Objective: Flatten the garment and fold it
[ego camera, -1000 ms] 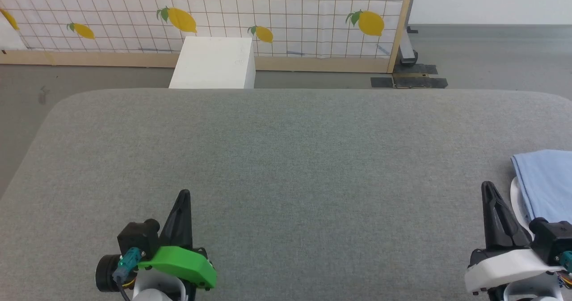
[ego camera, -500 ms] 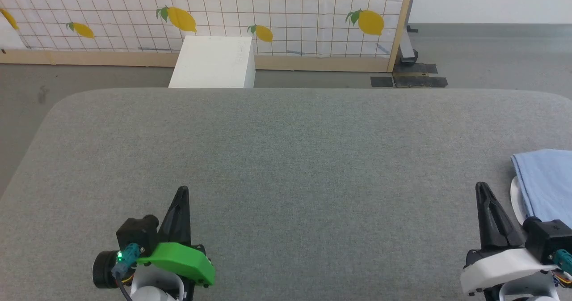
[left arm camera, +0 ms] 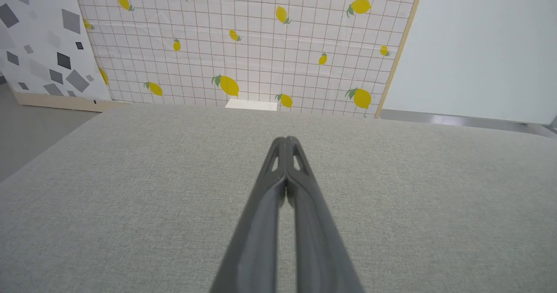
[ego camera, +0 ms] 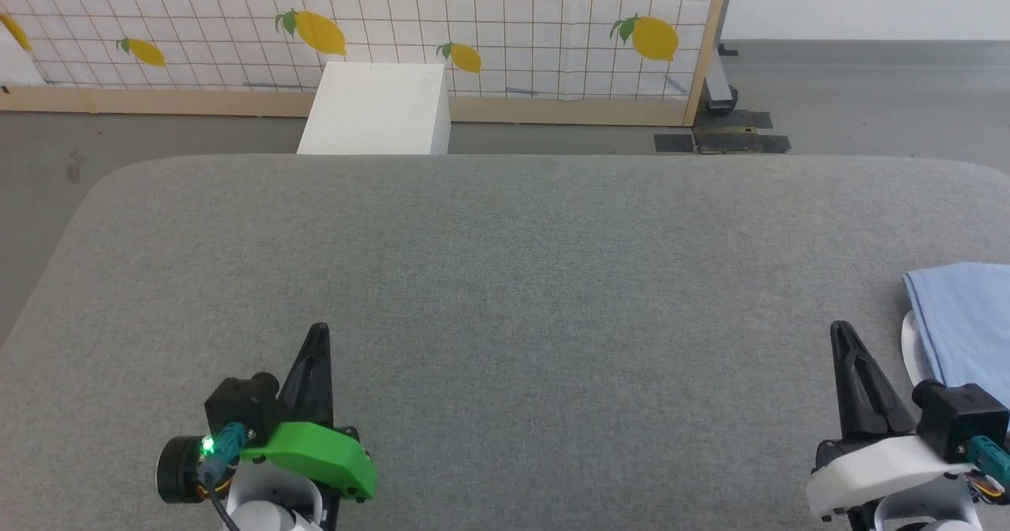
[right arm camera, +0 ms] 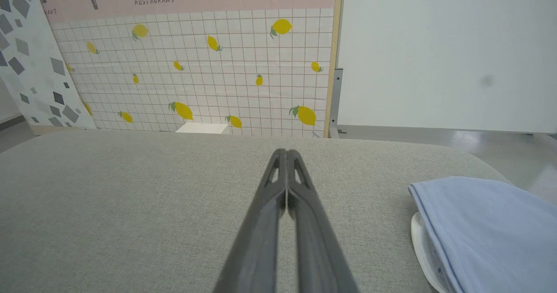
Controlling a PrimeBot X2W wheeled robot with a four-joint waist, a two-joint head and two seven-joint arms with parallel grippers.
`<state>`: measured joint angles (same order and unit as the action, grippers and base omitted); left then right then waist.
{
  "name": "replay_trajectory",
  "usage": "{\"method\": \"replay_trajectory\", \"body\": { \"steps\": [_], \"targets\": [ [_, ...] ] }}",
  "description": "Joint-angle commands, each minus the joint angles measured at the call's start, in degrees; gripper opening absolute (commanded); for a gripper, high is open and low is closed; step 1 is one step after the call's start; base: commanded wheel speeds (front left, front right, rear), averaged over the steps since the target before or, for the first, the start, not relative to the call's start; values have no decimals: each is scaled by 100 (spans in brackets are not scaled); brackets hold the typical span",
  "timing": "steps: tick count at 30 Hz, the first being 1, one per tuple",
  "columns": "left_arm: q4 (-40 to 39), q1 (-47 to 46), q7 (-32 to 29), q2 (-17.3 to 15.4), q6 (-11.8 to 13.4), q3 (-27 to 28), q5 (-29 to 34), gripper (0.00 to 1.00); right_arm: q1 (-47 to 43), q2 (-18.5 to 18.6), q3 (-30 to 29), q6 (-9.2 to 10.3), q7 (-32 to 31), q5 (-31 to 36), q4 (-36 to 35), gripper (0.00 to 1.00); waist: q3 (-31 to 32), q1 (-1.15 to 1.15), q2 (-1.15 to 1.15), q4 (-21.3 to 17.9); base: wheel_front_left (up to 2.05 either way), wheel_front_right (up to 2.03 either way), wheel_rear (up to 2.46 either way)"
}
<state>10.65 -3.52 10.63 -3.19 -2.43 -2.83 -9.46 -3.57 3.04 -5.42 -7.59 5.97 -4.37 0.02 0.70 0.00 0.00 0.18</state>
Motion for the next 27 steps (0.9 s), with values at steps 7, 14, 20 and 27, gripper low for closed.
{"method": "replay_trajectory", "body": {
  "steps": [7, 14, 20, 27],
  "targets": [
    [-116, 120, -110, 11, 46, 31, 125, 0, 107, -6, 65, 3, -73, 68, -1, 0, -6, 0, 0, -1, 0, 0, 0],
    [-196, 140, -190, 13, 63, 52, 193, 0, 128, -6, 105, 4, -117, 99, -1, 0, -11, 0, 0, -3, 0, 0, 0],
    [-265, 157, -259, 14, 77, 70, 253, 0, 147, -7, 140, 4, -155, 126, -1, 0, -16, 0, 0, -4, 0, 0, 0],
    [-347, 177, -341, 16, 94, 92, 324, 0, 168, -8, 181, 5, -200, 158, -1, 0, -21, 0, 0, -5, 0, 0, 0]
  ]
}}
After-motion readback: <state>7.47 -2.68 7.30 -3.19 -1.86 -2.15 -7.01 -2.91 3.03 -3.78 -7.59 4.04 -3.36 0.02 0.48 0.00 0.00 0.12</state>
